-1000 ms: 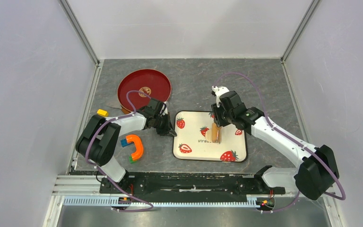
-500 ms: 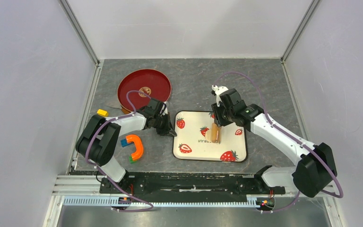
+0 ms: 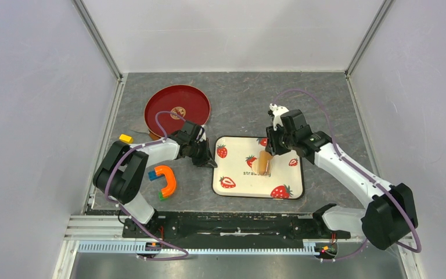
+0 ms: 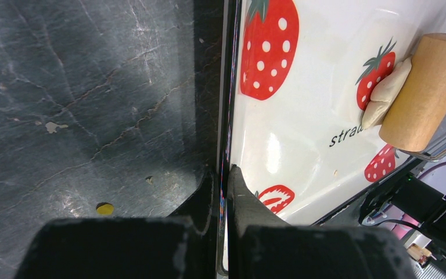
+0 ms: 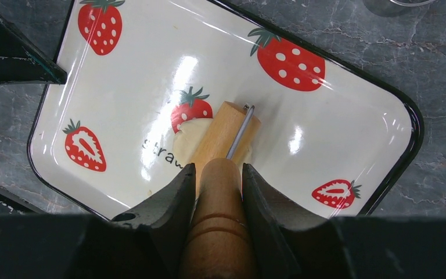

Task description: Roll out the dumpling wrappers from the dough

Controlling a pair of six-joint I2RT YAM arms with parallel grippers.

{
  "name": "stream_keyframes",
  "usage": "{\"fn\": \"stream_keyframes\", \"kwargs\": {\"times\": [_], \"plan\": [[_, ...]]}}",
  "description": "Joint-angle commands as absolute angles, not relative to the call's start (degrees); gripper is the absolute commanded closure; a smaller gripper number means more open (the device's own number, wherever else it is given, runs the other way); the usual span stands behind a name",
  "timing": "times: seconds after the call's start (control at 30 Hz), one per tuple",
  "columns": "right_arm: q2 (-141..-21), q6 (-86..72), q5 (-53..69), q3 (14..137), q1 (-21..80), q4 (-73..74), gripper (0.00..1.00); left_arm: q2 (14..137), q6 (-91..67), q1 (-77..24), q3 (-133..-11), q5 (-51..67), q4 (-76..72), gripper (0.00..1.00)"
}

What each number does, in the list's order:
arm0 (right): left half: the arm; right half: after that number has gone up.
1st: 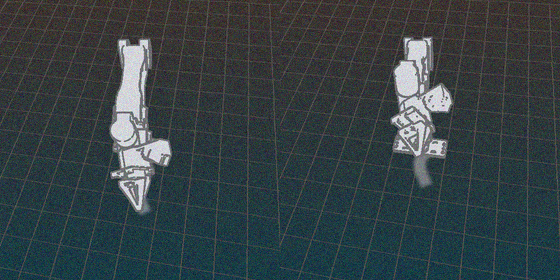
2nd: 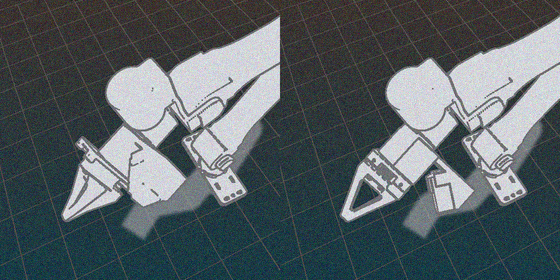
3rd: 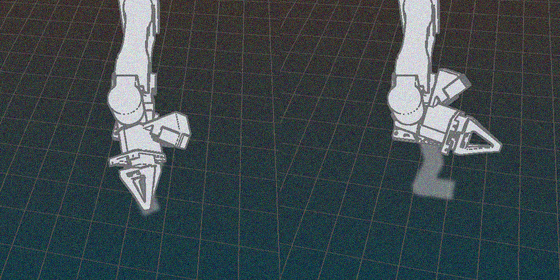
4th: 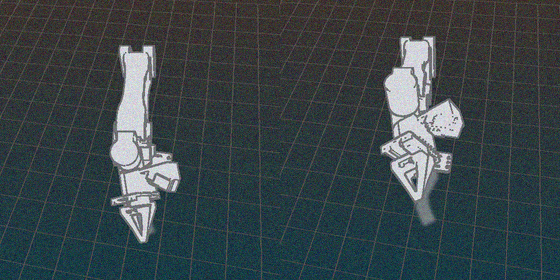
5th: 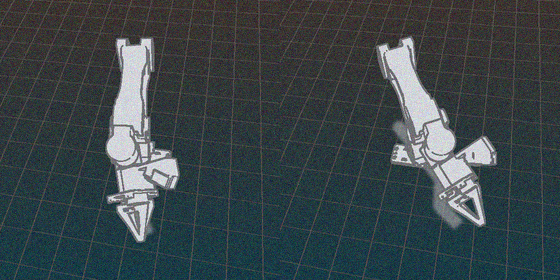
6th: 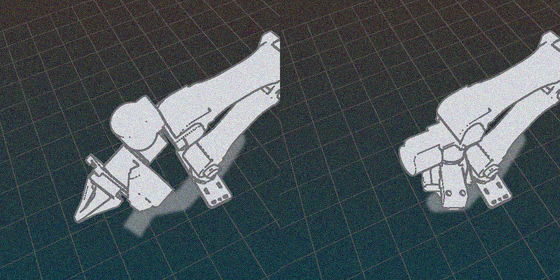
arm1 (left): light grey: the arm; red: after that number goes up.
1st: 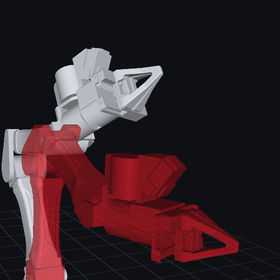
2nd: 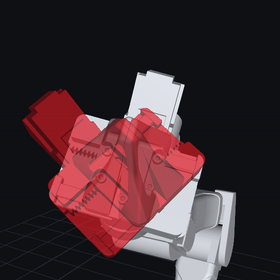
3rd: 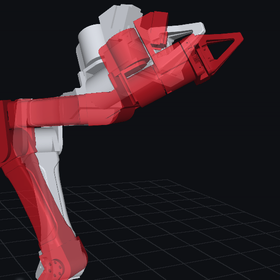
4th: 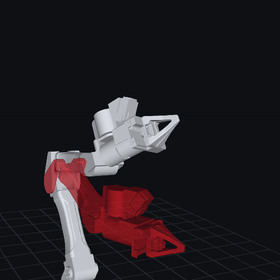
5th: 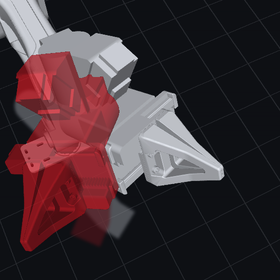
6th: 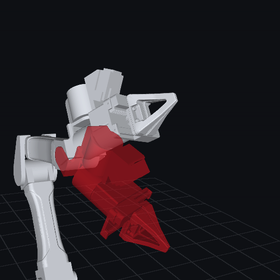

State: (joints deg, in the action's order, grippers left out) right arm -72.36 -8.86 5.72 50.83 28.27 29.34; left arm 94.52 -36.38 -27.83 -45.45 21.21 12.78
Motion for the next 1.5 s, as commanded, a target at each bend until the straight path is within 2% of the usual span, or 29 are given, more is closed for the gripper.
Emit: {"fn": "stream_keyframes", "kwargs": {"times": [0.0,0.37,0.67,0.97,1.17,1.47], "plan": [[-75.04,-12.94,15.31,42.63,29.88,40.24,1.00,99.89,-33.05,-28.43,-42.46,10.80,18.81,0.98],[-70.64,-14.65,15.52,33.41,30.85,33.74,1.00,99.98,-33.08,-28.49,-42.54,10.83,18.81,0.98],[-70.68,-14.46,11.24,30.61,30.92,33.28,1.00,99.95,-33.07,-28.46,-42.50,10.78,18.81,0.98],[-69.67,-15.64,12.64,29.16,31.02,31.37,1.00,99.93,-33.12,-28.48,-42.45,10.85,18.81,0.98],[-67.58,-15.84,9.56,33.07,30.98,35.83,1.00,99.95,-33.11,-28.47,-42.45,10.72,18.81,0.98],[-63.12,-19.25,2.12,45.70,30.80,39.25,1.00,99.84,-33.11,-28.47,-42.37,10.79,18.82,0.98]]}}
